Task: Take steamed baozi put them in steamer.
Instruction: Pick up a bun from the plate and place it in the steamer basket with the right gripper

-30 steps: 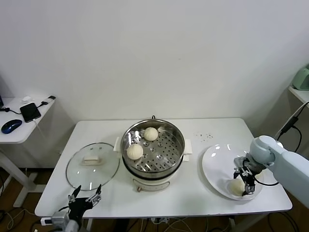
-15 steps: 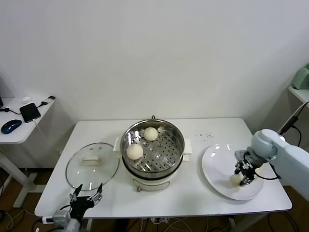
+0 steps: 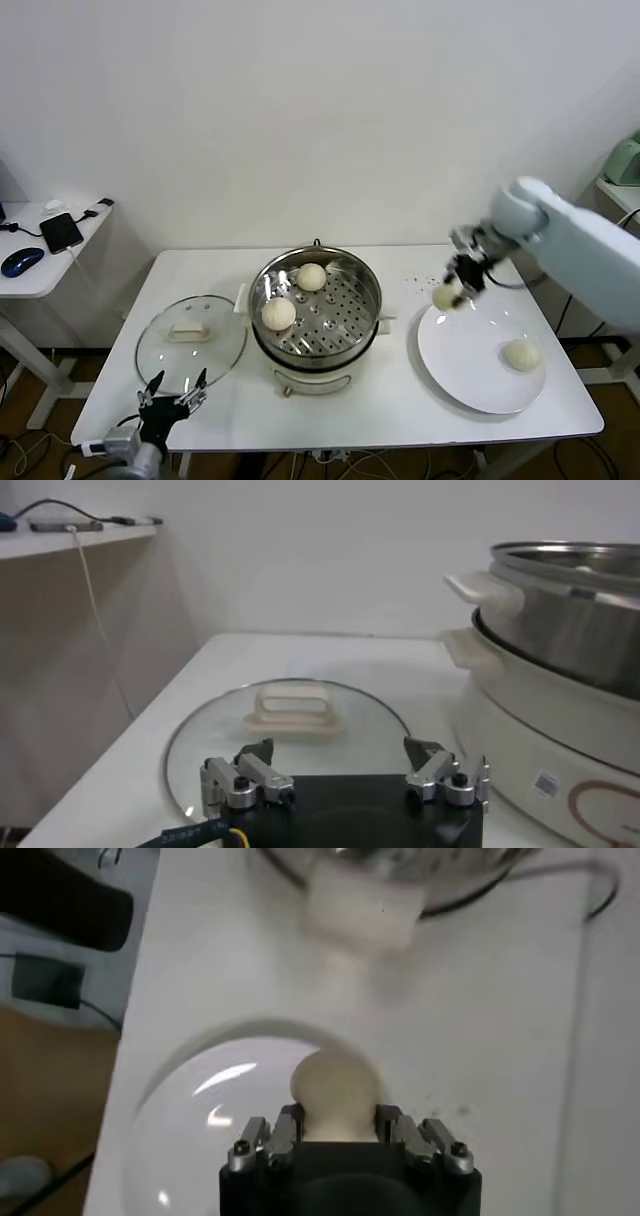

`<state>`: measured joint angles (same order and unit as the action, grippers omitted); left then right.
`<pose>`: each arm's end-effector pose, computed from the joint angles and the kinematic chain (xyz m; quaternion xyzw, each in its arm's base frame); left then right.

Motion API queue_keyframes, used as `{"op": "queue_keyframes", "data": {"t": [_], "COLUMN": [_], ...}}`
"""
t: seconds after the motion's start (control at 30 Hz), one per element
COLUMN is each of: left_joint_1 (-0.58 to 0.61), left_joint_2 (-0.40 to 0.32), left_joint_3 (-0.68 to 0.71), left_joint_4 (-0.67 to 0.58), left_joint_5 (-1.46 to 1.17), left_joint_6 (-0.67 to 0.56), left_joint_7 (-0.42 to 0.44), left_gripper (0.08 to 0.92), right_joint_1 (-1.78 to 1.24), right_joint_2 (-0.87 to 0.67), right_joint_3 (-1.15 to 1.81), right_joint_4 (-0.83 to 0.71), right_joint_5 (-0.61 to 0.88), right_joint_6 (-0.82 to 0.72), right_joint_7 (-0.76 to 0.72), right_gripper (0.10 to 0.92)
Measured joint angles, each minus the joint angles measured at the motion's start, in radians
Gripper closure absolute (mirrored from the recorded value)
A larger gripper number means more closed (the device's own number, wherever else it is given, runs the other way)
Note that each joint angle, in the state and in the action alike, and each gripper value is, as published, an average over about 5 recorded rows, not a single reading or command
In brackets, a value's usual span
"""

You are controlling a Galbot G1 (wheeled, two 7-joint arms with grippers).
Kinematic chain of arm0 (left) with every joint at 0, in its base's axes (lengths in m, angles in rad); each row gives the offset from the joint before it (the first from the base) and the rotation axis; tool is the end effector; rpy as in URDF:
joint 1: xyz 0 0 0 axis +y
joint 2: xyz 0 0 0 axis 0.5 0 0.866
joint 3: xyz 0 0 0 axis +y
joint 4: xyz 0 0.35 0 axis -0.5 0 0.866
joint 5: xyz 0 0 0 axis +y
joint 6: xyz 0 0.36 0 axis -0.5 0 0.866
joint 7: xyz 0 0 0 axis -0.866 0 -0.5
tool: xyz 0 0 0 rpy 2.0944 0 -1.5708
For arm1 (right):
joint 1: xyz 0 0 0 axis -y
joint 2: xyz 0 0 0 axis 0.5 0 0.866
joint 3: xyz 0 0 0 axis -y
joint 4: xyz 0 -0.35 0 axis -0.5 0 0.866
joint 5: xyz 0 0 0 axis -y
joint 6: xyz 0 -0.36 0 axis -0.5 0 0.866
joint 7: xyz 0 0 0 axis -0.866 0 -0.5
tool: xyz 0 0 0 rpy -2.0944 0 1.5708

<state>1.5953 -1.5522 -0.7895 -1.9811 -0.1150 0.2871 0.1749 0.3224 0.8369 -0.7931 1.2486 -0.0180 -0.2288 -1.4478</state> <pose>0.1652 0.0906 -0.3407 0.0322 -0.9789 0.0221 0.2004 0.5717 -0.0653 -0.0290 0.5722 -0.5077 0.5400 0.3511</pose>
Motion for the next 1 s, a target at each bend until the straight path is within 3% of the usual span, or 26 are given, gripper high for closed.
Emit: {"op": "queue_keyframes", "data": {"t": [0.33,0.67,1.0], "left_joint_1": [0.002,-0.001,-0.008], "left_joint_2": [-0.025,-0.046,-0.048], "left_joint_3": [-0.014,-0.007,-0.013], "left_joint_4": [-0.023,-0.029,-0.027], "left_joint_5": [0.005,0.008,0.003], "left_joint_6": [-0.005,-0.010,-0.011], "left_joint_7": [-0.009,-0.016,-0.017], "left_gripper": [0.177,0.177,0.177], "right_joint_1": [0.204,0.226,0.194], "right_joint_2": [0.261,0.352,0.386], "right_joint_3": [-0.177,-0.295,-0.372], "right_joint_4": [-0.148,-0.076,0.013], "right_joint_5": [0.175,0.102,0.006], "right_joint_6": [0.336,0.652,0.824], "right_joint_7": [-0.003,0.067,0.135], "right_gripper": [0.525,0.525,0.525]}}
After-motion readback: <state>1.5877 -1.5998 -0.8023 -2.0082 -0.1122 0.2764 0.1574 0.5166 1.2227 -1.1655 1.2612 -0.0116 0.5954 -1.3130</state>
